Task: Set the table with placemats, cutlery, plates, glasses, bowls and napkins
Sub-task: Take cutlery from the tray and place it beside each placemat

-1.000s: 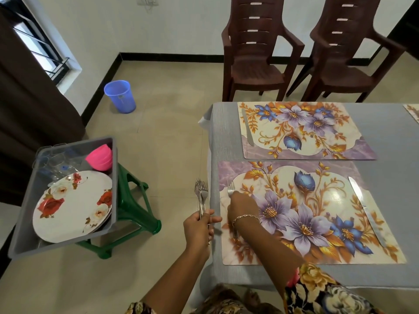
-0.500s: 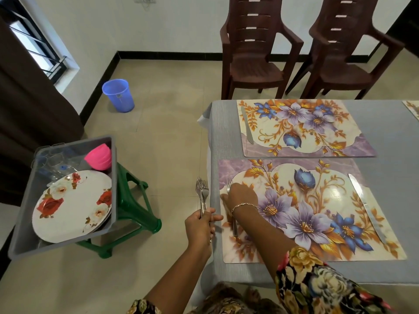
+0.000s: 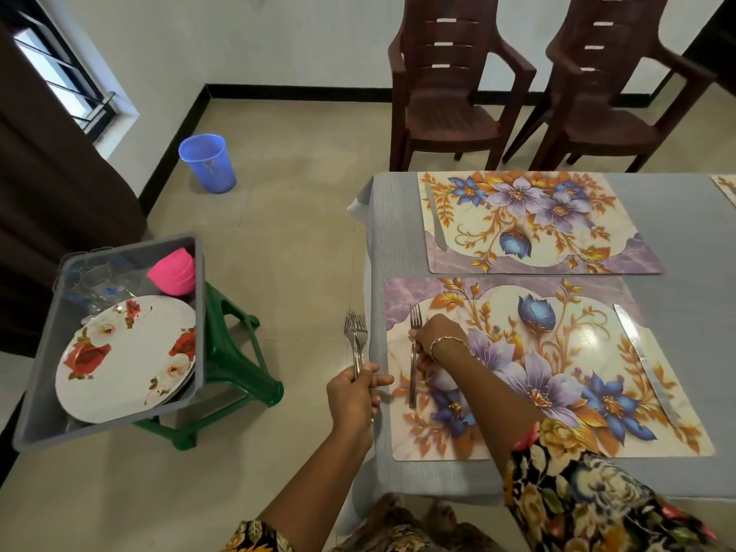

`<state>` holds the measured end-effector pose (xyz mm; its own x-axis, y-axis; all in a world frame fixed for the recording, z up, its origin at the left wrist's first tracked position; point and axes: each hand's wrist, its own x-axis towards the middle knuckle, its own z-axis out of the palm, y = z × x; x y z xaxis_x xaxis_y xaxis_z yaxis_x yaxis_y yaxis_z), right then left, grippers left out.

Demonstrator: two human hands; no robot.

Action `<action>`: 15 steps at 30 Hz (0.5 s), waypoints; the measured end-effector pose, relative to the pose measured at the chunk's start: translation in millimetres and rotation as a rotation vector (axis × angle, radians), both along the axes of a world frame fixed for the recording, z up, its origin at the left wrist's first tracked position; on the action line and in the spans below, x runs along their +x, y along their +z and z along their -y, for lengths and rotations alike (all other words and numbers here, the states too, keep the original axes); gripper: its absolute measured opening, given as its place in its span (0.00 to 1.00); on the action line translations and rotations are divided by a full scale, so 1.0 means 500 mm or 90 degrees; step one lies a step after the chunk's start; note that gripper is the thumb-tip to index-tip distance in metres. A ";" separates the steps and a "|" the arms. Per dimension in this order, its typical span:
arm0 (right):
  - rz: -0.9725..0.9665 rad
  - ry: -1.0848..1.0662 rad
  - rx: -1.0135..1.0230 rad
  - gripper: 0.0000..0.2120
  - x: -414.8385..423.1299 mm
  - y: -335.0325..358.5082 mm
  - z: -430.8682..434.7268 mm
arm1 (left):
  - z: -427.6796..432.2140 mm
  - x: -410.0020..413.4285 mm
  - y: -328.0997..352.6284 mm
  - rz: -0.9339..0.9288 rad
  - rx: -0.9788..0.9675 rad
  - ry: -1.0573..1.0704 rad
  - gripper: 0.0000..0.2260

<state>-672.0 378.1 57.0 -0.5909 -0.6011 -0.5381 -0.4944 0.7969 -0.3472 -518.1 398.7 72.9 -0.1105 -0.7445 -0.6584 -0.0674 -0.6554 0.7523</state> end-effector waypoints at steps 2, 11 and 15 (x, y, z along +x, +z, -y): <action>0.003 0.009 0.005 0.16 -0.007 -0.007 -0.005 | 0.001 0.000 0.003 -0.008 0.001 -0.002 0.09; 0.044 -0.027 -0.051 0.21 -0.026 -0.014 -0.027 | 0.002 -0.014 0.016 -0.034 0.001 -0.026 0.09; 0.148 -0.094 -0.178 0.20 -0.040 0.005 -0.061 | -0.001 -0.038 0.024 -0.060 0.016 -0.066 0.08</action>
<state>-692.0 408.7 59.4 -0.5628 -0.6613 -0.4959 -0.2644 0.7125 -0.6499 -537.2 399.1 85.1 -0.2490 -0.7088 -0.6600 -0.0653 -0.6677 0.7416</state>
